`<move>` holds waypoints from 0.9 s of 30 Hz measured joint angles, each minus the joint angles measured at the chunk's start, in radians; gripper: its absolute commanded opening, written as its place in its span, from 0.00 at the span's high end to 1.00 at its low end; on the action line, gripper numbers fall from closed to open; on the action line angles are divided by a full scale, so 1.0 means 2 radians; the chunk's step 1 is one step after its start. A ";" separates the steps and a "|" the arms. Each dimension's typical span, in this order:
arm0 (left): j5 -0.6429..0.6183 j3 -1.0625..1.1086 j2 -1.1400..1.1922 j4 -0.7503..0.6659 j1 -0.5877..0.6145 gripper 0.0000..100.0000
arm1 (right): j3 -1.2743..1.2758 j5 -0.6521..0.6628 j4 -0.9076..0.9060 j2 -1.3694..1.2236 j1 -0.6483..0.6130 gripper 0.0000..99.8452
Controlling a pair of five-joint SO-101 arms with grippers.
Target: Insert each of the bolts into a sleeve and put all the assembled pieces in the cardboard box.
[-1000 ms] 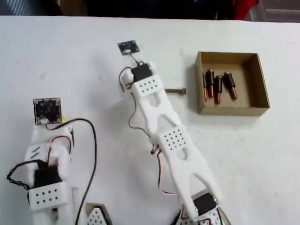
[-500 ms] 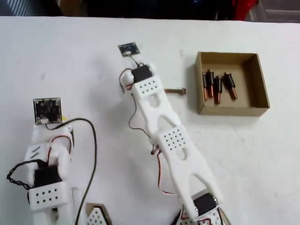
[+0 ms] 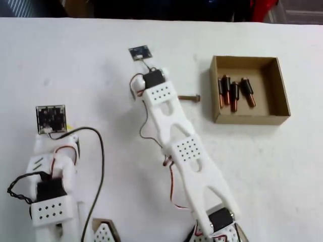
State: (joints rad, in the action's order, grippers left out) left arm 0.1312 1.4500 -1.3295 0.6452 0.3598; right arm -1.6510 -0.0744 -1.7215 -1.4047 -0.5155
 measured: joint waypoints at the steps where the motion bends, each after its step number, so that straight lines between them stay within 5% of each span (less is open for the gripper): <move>1: 0.000 0.000 0.000 0.000 0.000 0.97 | 0.000 0.000 0.000 0.000 0.000 0.97; 18: 0.000 0.000 0.000 0.000 0.000 0.97 | 0.006 0.021 -0.002 0.012 -0.013 0.98; 27: 0.000 0.000 0.000 0.000 0.000 0.97 | 0.153 0.027 -0.002 0.101 -0.031 0.98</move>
State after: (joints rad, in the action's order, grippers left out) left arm 0.1312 1.4500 -1.3295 0.6452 0.3598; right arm -1.3441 -0.0207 -1.7246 -1.2022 -0.5769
